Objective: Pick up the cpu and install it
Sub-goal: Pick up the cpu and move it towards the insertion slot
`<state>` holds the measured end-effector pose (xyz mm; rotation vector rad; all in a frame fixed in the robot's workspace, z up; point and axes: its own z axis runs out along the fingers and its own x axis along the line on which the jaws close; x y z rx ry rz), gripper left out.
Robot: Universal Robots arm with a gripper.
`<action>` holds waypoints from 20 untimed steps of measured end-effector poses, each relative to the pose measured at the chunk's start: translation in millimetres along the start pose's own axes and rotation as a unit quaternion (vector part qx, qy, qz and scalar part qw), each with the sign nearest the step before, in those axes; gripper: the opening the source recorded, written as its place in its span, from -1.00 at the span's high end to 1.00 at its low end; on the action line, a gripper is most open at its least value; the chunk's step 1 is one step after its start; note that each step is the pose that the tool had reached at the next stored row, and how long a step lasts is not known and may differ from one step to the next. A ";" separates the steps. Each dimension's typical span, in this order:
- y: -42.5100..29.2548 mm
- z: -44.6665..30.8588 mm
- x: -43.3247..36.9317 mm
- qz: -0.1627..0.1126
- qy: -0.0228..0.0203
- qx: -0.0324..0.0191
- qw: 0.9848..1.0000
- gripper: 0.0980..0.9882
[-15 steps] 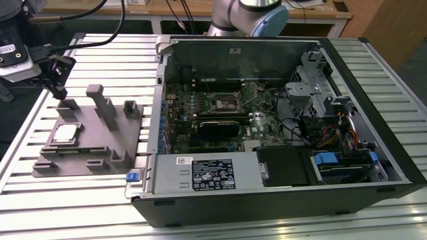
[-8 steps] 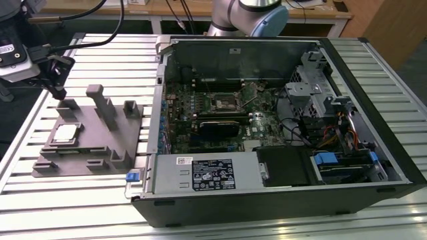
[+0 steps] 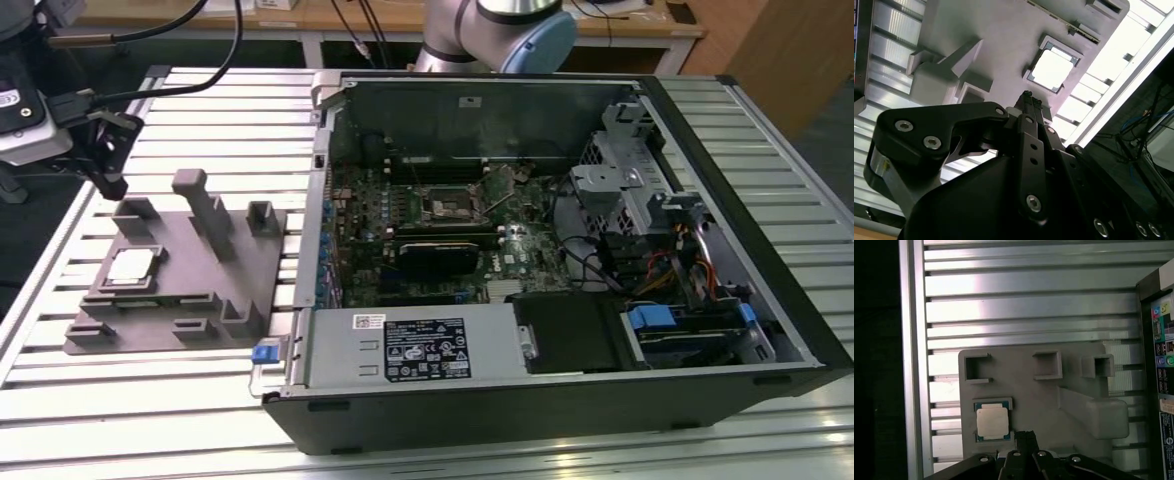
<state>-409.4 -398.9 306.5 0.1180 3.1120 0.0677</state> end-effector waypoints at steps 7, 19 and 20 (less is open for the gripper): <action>-0.5 1.0 5.8 0.000 0.000 0.000 1.000 0.98; -1.6 8.5 15.4 0.000 0.000 0.000 1.000 0.98; -1.7 9.6 15.6 0.000 0.000 0.000 1.000 0.98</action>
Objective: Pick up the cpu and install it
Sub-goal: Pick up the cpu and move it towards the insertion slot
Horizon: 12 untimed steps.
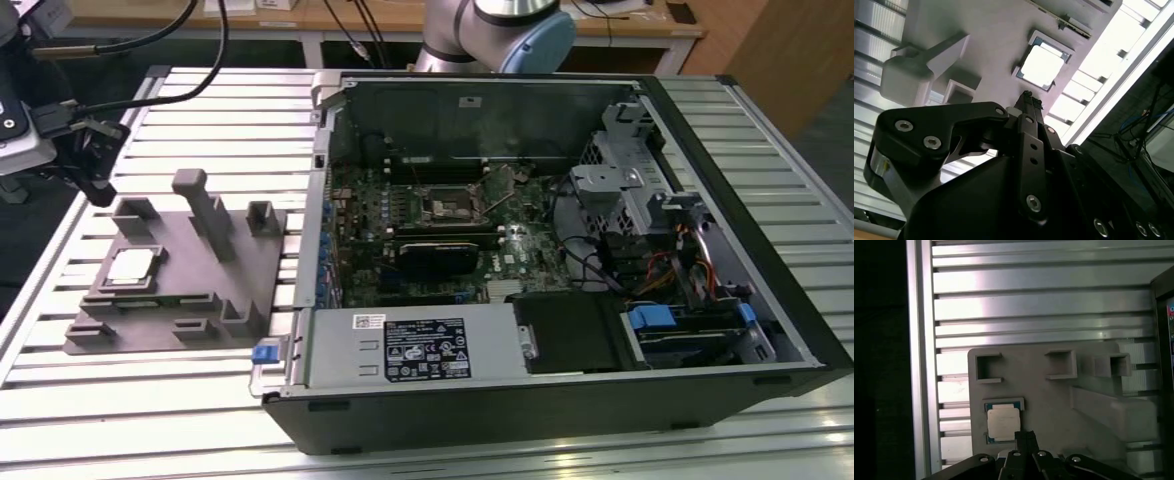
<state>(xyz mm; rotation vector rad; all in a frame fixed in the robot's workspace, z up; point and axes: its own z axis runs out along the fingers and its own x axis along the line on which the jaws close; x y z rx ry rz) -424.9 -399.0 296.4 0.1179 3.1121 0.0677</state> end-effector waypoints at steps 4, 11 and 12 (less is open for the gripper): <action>-0.4 4.2 0.7 0.000 0.000 0.000 1.000 0.98; -0.8 9.7 1.6 0.000 0.000 0.000 1.000 0.98; -0.9 10.5 1.7 0.000 0.000 0.000 1.000 0.98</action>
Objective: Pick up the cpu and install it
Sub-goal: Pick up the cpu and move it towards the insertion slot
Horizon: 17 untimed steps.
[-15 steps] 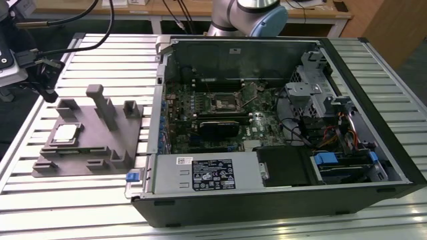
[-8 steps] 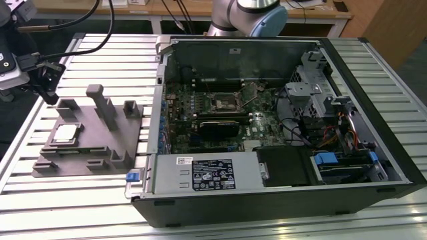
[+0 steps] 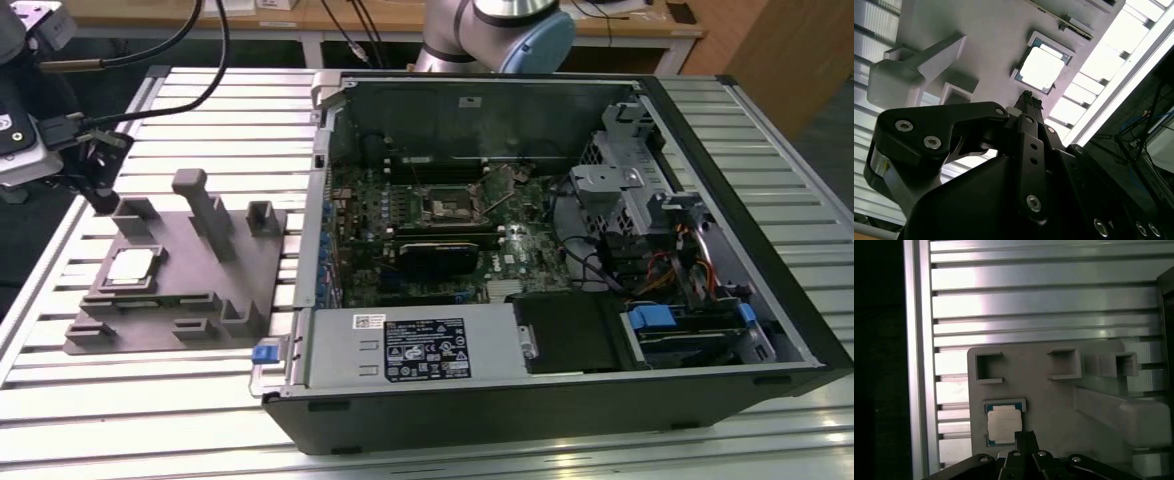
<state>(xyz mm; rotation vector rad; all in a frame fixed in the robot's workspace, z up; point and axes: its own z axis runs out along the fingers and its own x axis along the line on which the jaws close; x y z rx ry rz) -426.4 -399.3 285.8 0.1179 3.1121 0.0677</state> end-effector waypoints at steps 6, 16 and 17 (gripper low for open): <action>-0.3 4.6 1.0 0.000 0.000 0.000 1.000 0.98; -0.7 12.3 2.7 0.000 0.000 0.000 1.000 0.98; -0.8 13.0 2.8 0.000 0.000 0.000 1.000 0.98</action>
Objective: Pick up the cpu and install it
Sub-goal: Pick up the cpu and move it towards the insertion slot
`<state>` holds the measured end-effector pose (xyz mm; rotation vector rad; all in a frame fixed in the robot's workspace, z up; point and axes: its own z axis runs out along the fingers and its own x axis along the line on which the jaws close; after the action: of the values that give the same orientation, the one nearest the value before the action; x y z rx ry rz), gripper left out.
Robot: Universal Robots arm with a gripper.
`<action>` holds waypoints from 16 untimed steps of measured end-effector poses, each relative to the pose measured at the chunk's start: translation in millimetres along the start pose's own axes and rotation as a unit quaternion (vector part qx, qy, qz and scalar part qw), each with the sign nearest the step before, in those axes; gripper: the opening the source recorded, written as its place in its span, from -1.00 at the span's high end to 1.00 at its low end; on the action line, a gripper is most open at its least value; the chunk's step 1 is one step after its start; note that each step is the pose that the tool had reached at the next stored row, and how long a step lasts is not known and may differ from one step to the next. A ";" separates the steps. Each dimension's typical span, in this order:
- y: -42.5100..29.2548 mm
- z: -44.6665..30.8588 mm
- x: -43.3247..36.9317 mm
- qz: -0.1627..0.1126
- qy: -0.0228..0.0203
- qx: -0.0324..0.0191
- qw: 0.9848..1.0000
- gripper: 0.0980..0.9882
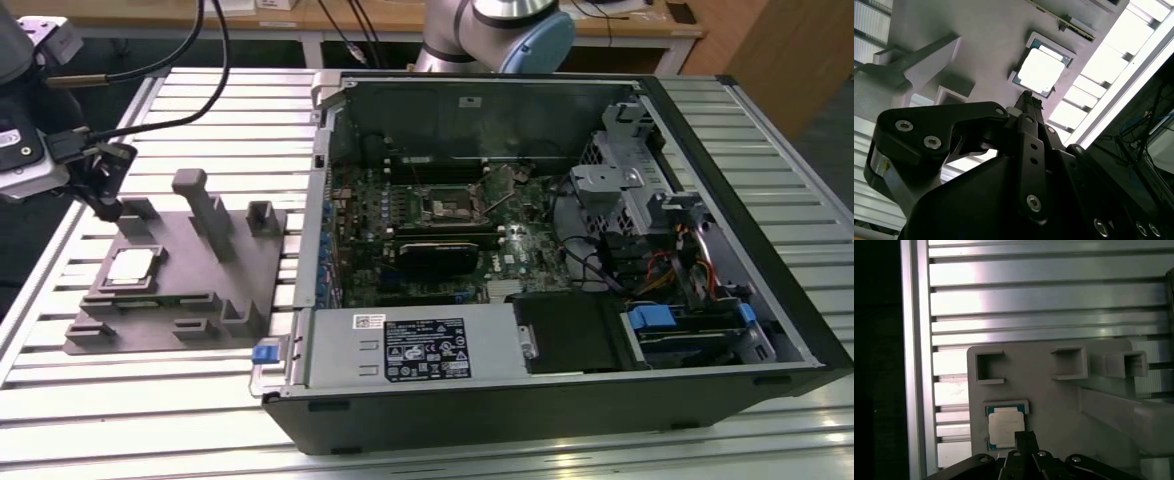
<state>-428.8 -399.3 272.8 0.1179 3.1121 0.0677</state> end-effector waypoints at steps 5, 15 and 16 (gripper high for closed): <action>-0.2 3.5 0.5 0.000 0.000 0.000 1.000 0.98; -0.6 10.4 1.5 0.000 0.000 0.000 1.000 0.98; -0.6 11.1 1.5 0.000 0.000 0.000 1.000 0.98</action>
<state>-430.1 -399.3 261.6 0.1179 3.1121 0.0676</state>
